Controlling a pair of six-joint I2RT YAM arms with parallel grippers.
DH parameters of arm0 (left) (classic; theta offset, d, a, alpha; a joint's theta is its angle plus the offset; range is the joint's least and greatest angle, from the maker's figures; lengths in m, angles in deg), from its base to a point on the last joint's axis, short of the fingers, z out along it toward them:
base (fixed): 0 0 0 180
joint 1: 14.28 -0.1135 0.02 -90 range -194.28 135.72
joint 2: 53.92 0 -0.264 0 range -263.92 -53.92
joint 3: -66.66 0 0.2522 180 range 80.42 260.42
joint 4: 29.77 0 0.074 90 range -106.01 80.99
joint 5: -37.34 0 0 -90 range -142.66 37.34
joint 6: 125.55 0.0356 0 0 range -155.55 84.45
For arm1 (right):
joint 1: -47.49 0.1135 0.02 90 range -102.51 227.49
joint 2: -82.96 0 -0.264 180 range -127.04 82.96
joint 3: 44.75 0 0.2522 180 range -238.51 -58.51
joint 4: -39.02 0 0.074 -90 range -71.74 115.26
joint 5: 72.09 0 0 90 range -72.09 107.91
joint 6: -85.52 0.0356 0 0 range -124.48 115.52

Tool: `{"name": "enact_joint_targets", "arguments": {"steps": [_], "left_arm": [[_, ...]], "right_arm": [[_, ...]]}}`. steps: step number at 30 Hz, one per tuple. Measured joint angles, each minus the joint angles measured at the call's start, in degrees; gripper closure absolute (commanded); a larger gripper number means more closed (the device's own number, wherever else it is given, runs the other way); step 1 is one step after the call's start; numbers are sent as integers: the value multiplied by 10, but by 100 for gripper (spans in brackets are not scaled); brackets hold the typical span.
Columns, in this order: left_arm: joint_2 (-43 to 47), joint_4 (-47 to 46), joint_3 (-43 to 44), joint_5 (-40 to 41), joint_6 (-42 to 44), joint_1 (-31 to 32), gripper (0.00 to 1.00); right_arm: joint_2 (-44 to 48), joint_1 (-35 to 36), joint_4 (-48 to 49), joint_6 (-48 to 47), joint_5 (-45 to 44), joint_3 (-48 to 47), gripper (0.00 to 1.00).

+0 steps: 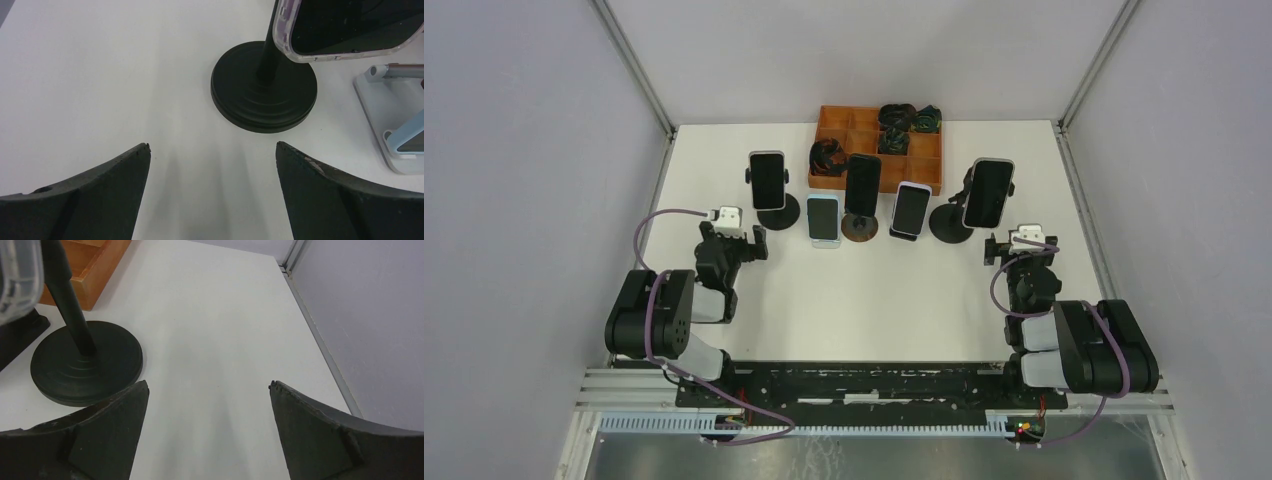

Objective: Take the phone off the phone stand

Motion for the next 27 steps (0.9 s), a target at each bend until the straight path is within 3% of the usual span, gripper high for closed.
{"name": "enact_joint_targets", "arguments": {"steps": [13,18,21,27], "left_arm": [[2,5,2,4,0,0,0],[49,243,140,3,0,-4,0],[70,376,248,-39,3,-35,0],[97,525,291,-157,38,-155,0]], "right_arm": [[0,5,1,2,-16,0,2],[58,16,-54,21,-80,0,2],[130,19,-188,53,-139,-25,2],[190,19,-427,152,-198,-134,2]]}}
